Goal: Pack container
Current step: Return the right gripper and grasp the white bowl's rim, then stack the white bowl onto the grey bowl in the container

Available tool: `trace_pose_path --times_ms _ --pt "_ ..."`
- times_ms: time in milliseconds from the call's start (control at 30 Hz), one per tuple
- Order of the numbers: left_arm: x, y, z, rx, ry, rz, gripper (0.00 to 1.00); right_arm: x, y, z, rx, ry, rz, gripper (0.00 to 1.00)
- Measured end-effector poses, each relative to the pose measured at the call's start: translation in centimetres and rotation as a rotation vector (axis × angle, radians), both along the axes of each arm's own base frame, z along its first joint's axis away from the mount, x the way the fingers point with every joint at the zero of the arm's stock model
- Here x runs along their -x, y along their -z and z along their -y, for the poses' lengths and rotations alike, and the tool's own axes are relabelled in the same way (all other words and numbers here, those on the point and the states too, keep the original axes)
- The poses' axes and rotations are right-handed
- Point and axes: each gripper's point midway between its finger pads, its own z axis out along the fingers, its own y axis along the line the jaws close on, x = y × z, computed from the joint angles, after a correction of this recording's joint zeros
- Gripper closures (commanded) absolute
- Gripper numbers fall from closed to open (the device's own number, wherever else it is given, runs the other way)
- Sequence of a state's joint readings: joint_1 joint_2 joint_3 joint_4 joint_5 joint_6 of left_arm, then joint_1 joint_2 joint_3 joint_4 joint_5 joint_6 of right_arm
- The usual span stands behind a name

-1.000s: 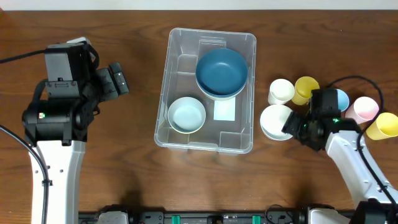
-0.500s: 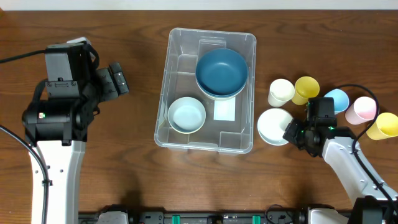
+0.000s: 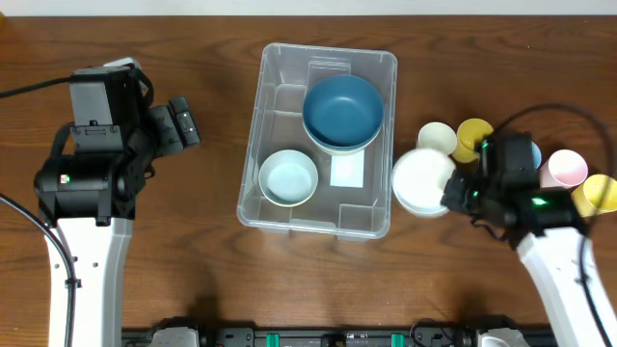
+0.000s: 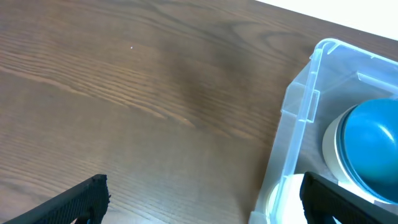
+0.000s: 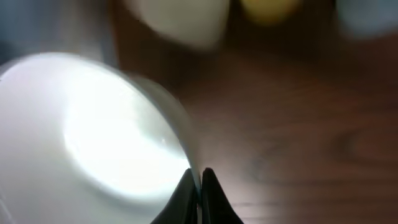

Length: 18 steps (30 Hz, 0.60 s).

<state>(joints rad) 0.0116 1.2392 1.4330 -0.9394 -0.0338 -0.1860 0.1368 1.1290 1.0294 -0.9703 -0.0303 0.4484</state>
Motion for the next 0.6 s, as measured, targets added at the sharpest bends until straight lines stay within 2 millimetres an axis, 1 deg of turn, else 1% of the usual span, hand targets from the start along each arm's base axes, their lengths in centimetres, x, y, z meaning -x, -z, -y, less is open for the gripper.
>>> trace_pose_path --times_ms 33,100,133,200,267,333,433,467,600 --pt "0.0 0.0 0.0 0.000 0.000 -0.001 0.02 -0.5 -1.9 -0.4 0.006 -0.023 0.045 0.99" --pt "0.0 0.0 0.0 0.000 0.000 0.000 0.02 -1.7 -7.2 -1.7 0.013 -0.077 0.183 0.99" --pt "0.0 0.0 0.0 0.000 0.000 0.000 0.02 -2.0 -9.2 -2.4 0.010 -0.101 0.233 0.99" --pt "0.0 0.0 0.0 0.000 0.000 0.000 0.02 -2.4 -12.0 -3.6 -0.005 -0.141 0.308 0.99" --pt "0.0 0.0 0.0 0.000 0.000 0.000 0.02 -2.5 -13.5 -4.8 -0.020 -0.185 0.346 0.99" --pt "0.0 0.0 0.0 0.000 0.000 0.000 0.02 -2.8 -13.5 -6.3 -0.035 -0.230 0.342 0.99" --pt "0.0 0.0 0.0 0.000 0.000 0.000 0.02 -3.6 -11.7 -9.0 -0.062 -0.309 0.286 0.99" --pt "0.0 0.0 0.0 0.000 0.000 0.000 0.02 -4.0 -10.7 -10.2 -0.069 -0.340 0.260 0.99" --pt "0.0 0.0 0.0 0.000 0.000 0.000 0.02 -6.0 -5.9 -16.3 -0.081 -0.488 0.170 0.99"
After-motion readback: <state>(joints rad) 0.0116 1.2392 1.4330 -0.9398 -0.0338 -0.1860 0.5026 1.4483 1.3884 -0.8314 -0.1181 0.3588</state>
